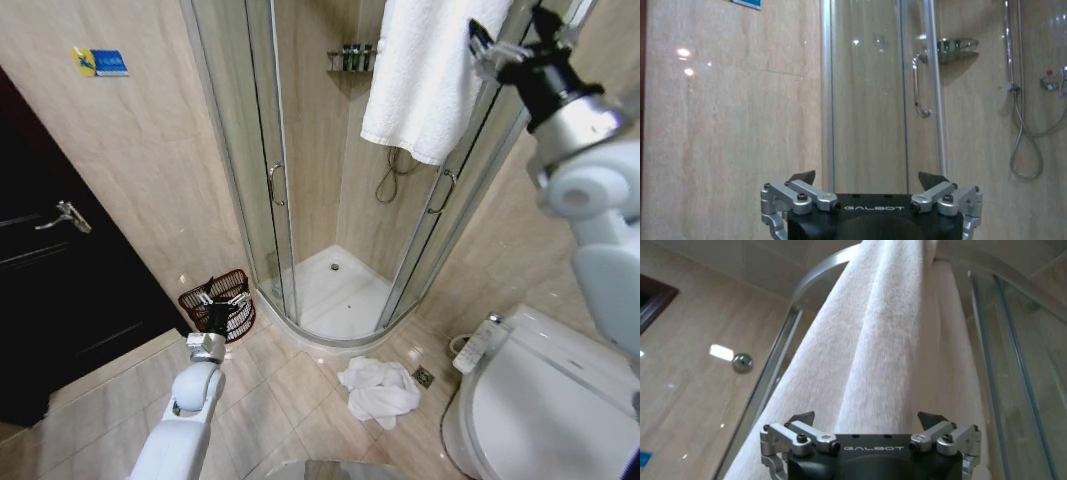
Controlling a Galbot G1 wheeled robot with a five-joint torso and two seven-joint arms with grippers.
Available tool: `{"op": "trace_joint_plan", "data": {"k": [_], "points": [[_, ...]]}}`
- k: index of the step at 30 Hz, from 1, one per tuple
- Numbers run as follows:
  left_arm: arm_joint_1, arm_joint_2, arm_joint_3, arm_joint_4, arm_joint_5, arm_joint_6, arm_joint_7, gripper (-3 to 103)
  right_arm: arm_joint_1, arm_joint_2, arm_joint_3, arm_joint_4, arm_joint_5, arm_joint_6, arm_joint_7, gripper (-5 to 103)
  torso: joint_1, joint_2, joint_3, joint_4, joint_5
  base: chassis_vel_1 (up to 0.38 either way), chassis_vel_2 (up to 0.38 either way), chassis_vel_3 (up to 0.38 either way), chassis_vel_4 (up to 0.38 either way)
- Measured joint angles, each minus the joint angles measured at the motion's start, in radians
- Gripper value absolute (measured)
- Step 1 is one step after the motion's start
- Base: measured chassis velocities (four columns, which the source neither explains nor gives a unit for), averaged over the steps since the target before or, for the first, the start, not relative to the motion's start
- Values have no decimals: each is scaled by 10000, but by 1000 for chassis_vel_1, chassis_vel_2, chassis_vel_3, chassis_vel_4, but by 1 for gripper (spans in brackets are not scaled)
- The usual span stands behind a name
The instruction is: Discard the used towel into the hamper.
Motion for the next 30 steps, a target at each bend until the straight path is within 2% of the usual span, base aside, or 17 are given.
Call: {"op": "trace_joint_plan", "data": {"k": [5, 9, 17, 19, 22, 24, 27, 28, 30], "points": [[17, 3, 18, 156, 15, -152, 92, 100, 1208, 602, -870, -931, 180, 148, 491, 100, -2, -5, -2, 1, 1, 0, 0, 0, 0], [-30, -6, 65, 228, 17, -206, 160, 100, 1709, 855, -1311, -1500, 157, 116, 582, 100, -5, -8, -5, -2, 3, 0, 0, 0, 0], [-86, -2, 50, 428, -41, -378, 195, 100, 2024, 1111, -1718, -2033, 112, 123, 759, 101, -5, -12, -7, 0, 1, 0, 0, 0, 0], [-92, 13, 45, 458, -65, -397, 199, 100, 2029, 1104, -1763, -2059, 124, 166, 760, 98, -6, -12, -7, -1, 2, 0, 0, 0, 0], [-114, 71, 36, 574, -149, -467, 219, 100, 2034, 1101, -1836, -2043, 242, 291, 781, 83, -7, -13, -9, -2, 3, 0, 0, 0, 0], [-121, 90, 35, 609, -156, -496, 230, 100, 2034, 1095, -1849, -2020, 259, 291, 781, 83, -7, -14, -9, -1, 2, 0, 0, 0, 0], [-140, 127, 31, 660, -209, -539, 245, 100, 2038, 1118, -1905, -1994, 286, 291, 784, 66, -7, -15, -9, -2, 3, 0, 0, 0, 0], [-140, 127, 31, 660, -209, -539, 245, 100, 2038, 1118, -1905, -1994, 286, 291, 784, 66, -7, -15, -9, -2, 3, 0, 0, 0, 0], [-140, 154, 24, 696, -290, -616, 308, 100, 2094, 1223, -1954, -2011, 290, 256, 796, 56, -8, -17, -10, -2, 3, 0, 0, 0, 0]]}}
